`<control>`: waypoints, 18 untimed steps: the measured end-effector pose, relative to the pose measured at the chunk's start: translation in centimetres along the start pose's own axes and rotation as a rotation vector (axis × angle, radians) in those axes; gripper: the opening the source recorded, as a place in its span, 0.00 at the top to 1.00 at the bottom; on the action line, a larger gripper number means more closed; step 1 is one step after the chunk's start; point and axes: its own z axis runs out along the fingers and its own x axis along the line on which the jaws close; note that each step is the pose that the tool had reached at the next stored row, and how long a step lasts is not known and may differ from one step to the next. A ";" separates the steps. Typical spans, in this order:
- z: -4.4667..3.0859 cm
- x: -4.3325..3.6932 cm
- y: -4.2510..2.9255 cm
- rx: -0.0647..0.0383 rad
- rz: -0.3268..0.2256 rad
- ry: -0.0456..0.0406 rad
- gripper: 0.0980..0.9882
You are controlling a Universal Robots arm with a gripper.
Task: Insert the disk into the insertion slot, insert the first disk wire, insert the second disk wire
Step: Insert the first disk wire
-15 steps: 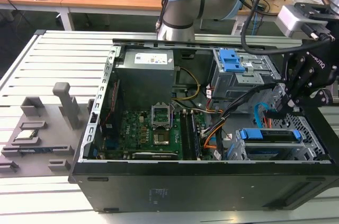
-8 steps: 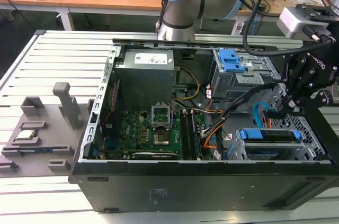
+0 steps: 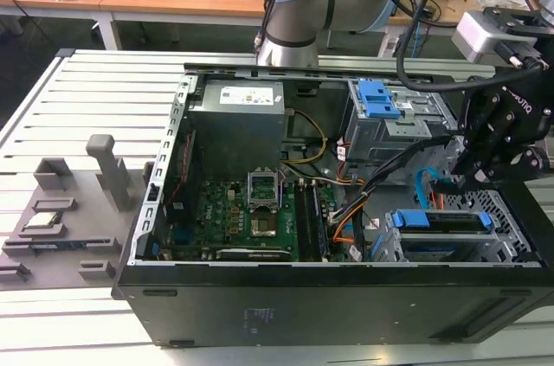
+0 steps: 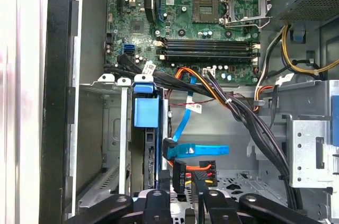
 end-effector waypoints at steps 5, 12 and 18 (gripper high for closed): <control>1.36 0.00 0.02 0.000 0.000 0.0021 0.77; 1.37 0.00 0.02 0.000 0.000 0.0052 0.92; 1.38 0.53 0.00 0.000 0.000 0.0072 0.92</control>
